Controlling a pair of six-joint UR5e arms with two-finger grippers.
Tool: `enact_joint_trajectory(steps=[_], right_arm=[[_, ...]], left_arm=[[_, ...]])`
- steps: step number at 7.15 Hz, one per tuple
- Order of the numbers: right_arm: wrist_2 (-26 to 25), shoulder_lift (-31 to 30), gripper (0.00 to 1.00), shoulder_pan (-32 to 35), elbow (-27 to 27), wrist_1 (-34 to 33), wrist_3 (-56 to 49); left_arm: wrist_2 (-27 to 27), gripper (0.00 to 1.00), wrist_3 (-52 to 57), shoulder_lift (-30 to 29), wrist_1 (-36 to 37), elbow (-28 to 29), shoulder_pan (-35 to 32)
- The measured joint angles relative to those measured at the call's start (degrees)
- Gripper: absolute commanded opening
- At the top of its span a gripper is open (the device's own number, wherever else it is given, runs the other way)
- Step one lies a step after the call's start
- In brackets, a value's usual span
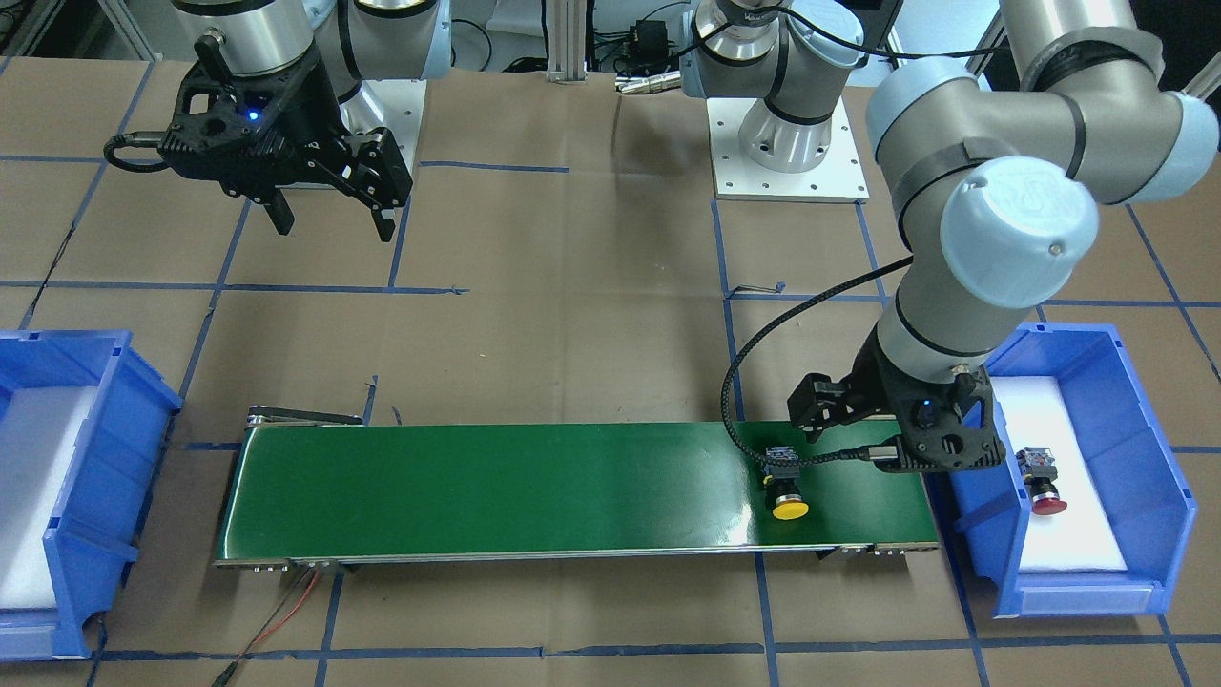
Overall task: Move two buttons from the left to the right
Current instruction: 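Lower the yellow button onto the belt and open the left gripper, then move the left gripper back to the bin and grasp the red-capped button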
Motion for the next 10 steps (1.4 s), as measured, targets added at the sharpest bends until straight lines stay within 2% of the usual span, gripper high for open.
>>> enact_joint_trajectory(steps=[3, 7, 10], right_arm=[[0.0, 0.0, 1.0, 0.0, 0.0, 0.0, 0.09], [-0.01, 0.0, 1.0, 0.0, 0.0, 0.0, 0.18], [-0.02, 0.0, 1.0, 0.0, 0.0, 0.0, 0.26]], left_arm=[[-1.35, 0.99, 8.42, 1.44, -2.5, 0.46, 9.67], [-1.24, 0.98, 24.85, -1.2, -2.6, 4.25, 25.2], [-1.0, 0.98, 29.11, -6.71, -2.0, 8.98, 28.67]])
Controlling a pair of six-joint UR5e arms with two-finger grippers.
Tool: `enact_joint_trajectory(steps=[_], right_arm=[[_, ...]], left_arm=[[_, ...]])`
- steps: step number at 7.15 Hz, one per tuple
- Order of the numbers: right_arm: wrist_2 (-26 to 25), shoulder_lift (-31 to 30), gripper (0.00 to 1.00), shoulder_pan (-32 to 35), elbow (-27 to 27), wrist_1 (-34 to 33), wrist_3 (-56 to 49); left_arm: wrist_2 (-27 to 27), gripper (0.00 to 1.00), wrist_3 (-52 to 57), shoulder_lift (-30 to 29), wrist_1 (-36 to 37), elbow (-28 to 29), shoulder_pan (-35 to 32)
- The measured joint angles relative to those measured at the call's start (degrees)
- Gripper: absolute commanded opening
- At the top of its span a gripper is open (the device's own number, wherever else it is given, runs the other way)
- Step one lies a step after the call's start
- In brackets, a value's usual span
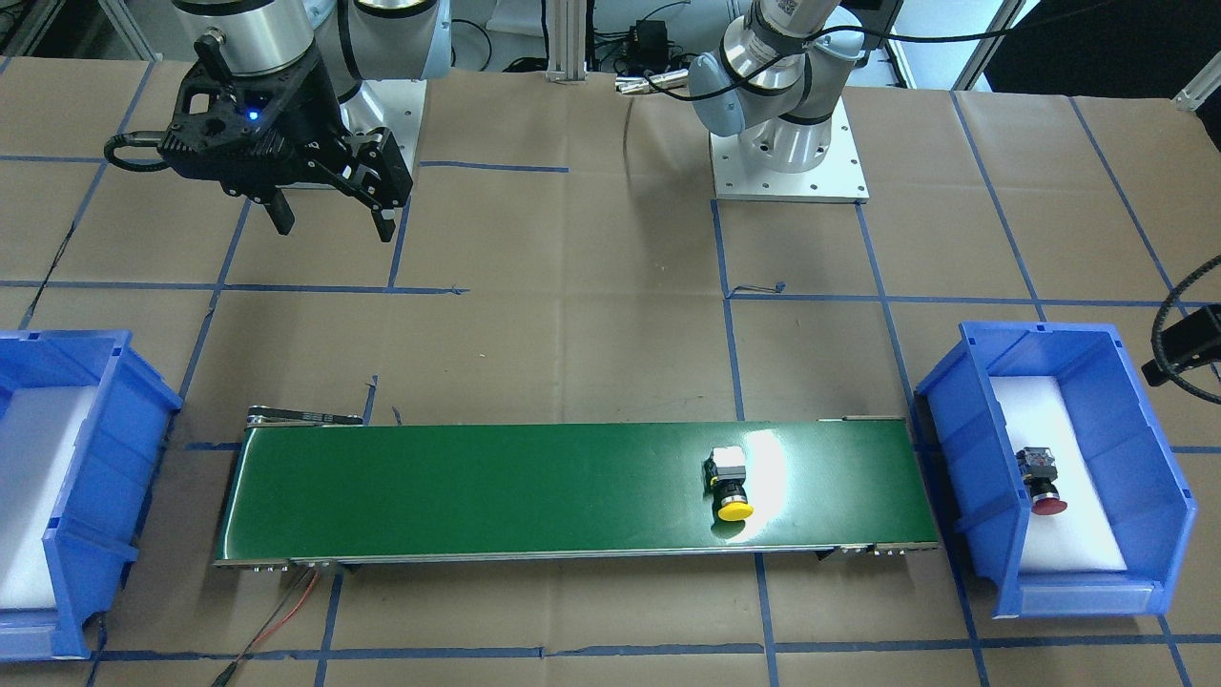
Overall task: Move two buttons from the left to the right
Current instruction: 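Move the left gripper back to the bin and grasp the red-capped button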
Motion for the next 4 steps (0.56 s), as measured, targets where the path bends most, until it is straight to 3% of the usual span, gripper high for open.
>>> enact_joint_trajectory(steps=[4], right_arm=[[0.07, 0.0, 1.0, 0.06, 0.08, 0.08, 0.01]], left_arm=[[-0.22, 0.98, -1.51, -3.21, 4.8, -2.11, -4.38]])
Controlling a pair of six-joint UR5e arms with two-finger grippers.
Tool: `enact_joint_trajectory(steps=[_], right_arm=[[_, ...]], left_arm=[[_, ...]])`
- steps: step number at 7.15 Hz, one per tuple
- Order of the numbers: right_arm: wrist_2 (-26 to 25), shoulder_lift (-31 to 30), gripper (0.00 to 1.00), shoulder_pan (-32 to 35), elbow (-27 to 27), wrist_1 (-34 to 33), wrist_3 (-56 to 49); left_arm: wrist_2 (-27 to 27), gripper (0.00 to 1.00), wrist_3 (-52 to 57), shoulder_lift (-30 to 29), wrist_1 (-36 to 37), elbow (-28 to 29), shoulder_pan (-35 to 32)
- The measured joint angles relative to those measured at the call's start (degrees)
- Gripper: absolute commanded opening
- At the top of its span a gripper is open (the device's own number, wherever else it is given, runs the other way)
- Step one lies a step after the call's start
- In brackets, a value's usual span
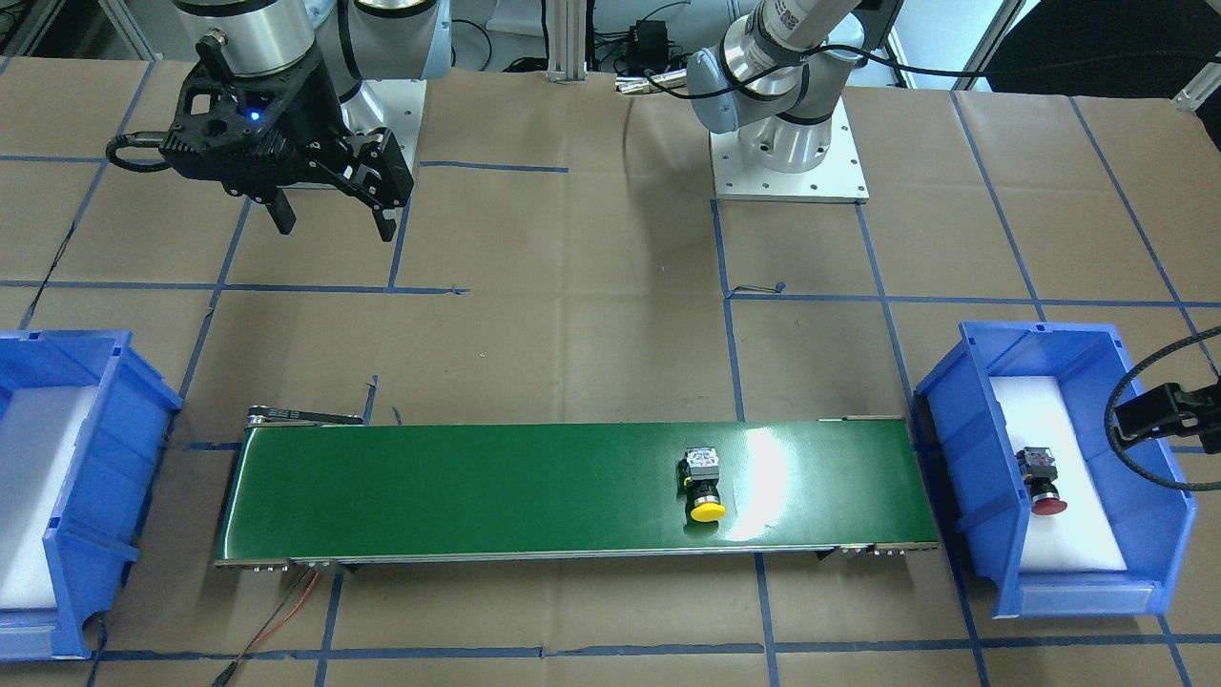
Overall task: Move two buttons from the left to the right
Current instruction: 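Move the left gripper back to the bin and grasp the red-capped button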
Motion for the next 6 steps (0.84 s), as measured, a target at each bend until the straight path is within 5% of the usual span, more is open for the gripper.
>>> enact_joint_trajectory(steps=[6], right_arm=[[0.01, 0.0, 1.0, 0.03, 0.01, 0.01, 0.0]], left_arm=[[-0.27, 0.97, 0.42, -5.07, 10.02, -7.03, 2.74]])
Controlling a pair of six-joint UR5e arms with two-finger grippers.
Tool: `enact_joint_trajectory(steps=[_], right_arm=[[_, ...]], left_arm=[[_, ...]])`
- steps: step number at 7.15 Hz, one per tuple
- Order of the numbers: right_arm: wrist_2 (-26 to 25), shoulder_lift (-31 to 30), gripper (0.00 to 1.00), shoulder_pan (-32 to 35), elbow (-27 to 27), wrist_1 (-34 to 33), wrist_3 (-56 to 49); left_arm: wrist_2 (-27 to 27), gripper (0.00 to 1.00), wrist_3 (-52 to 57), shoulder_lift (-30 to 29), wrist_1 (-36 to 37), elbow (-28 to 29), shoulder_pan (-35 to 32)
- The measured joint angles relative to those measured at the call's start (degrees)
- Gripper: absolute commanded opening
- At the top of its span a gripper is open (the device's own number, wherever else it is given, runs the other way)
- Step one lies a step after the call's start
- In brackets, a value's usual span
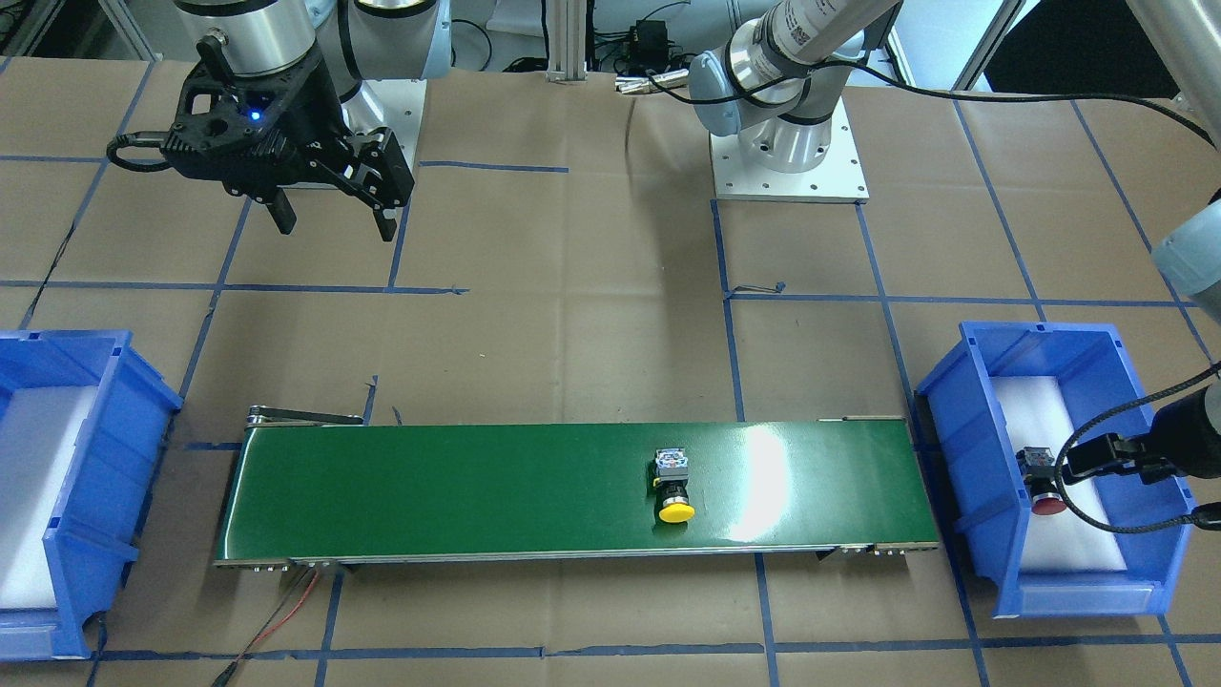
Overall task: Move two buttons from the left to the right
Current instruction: 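Move the left gripper back to the bin and grasp the red-capped button, then lift the red button and carry it over the belt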
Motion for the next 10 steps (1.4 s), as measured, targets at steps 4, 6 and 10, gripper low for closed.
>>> enact_joint_trajectory(steps=[4, 6, 10], right_arm=[[0.0, 0.0, 1.0, -0.02, 0.0, 0.0, 0.0], [0.0, 0.0, 1.0, 0.0, 0.0, 0.0, 0.0], [0.0, 0.0, 1.0, 0.0, 0.0, 0.02, 0.0]], left_arm=[[-0.03, 0.97, 0.05, -1.08, 6.5, -5.04, 0.24], [0.0, 0.97, -0.01, -1.15, 8.22, -7.04, 0.15], [-0.04, 0.91, 0.06, -1.4, 10.91, -9.7, 0.2]])
